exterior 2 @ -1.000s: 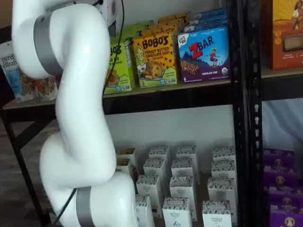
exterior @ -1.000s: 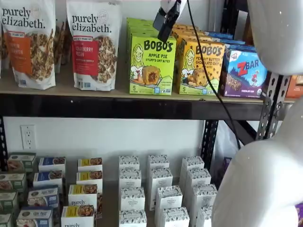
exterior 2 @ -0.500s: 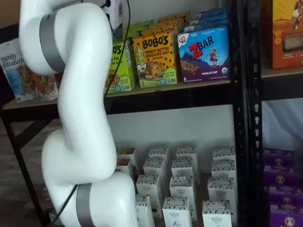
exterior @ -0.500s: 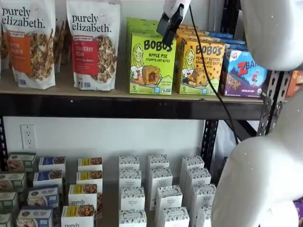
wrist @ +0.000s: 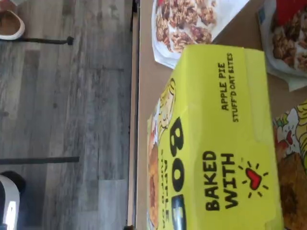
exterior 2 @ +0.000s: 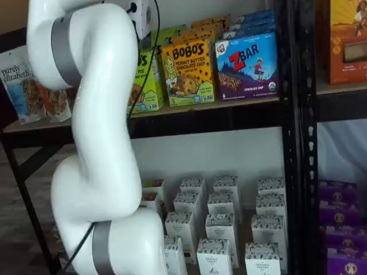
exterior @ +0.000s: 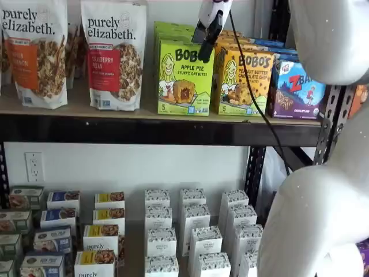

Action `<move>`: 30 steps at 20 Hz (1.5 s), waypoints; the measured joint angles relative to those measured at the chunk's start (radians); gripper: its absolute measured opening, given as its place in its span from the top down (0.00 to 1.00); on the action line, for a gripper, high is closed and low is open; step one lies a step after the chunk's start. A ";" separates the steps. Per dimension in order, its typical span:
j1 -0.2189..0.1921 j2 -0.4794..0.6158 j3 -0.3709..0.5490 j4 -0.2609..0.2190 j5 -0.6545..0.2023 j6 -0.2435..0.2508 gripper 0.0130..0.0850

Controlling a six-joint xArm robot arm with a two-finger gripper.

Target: Pick the green box on the top shelf, the fourth from the left

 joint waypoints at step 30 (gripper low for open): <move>0.047 -0.026 0.103 -0.057 -0.096 0.021 0.28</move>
